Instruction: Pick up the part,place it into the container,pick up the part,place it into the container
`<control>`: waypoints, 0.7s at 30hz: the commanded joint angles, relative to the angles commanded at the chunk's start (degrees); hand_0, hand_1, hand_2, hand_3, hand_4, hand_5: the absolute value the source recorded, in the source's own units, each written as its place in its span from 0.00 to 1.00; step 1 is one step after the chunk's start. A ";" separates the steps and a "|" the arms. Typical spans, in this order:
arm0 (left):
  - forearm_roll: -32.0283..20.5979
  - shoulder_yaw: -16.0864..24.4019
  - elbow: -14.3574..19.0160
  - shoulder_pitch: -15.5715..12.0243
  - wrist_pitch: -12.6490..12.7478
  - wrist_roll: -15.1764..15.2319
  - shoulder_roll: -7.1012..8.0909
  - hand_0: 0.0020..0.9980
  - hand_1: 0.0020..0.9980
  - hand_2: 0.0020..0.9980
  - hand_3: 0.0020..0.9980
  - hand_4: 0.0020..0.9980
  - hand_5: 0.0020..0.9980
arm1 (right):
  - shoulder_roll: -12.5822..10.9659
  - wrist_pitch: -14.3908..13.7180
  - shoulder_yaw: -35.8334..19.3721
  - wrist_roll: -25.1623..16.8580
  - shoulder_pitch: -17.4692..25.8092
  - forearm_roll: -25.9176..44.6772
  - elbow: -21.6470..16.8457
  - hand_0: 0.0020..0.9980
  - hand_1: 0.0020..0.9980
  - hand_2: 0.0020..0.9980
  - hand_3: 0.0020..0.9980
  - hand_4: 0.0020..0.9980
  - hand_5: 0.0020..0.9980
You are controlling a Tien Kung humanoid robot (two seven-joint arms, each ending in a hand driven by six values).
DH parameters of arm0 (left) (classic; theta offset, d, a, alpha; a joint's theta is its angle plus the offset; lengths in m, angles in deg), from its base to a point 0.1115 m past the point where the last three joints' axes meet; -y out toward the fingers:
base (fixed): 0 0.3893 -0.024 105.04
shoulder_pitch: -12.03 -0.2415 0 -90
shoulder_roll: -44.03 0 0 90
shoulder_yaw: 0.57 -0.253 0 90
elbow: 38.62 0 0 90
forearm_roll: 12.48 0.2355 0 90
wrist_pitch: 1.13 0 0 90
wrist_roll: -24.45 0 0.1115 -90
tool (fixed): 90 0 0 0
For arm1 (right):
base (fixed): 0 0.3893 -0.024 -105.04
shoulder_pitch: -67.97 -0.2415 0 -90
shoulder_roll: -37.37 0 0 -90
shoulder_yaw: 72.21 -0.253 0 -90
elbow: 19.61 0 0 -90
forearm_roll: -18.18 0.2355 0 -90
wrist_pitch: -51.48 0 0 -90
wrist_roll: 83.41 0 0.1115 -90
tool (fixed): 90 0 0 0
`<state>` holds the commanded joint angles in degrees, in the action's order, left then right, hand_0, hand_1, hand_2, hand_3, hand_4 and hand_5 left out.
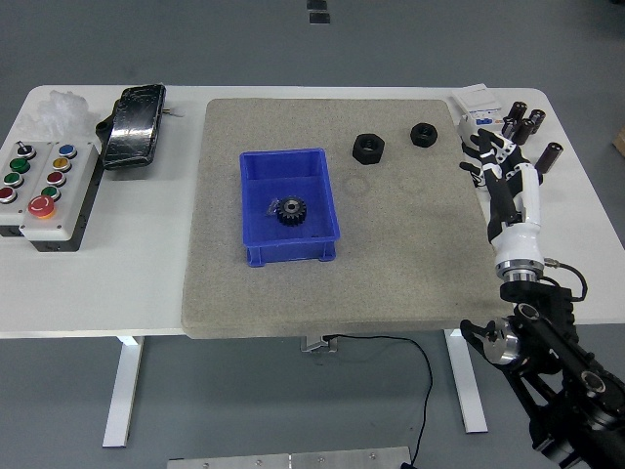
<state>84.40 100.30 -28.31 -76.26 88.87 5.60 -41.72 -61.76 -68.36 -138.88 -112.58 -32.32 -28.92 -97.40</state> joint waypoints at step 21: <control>-0.11 1.18 0.00 -0.89 0.15 -0.15 0.04 0.66 0.59 0.62 0.77 0.78 0.40 | 0.57 -7.14 -7.22 1.16 3.21 -6.99 -2.46 0.62 0.66 0.67 0.64 0.73 0.55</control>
<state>84.29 101.47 -28.31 -77.14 89.02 5.45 -41.68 -61.19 -75.50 -146.10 -111.42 -29.11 -35.91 -99.86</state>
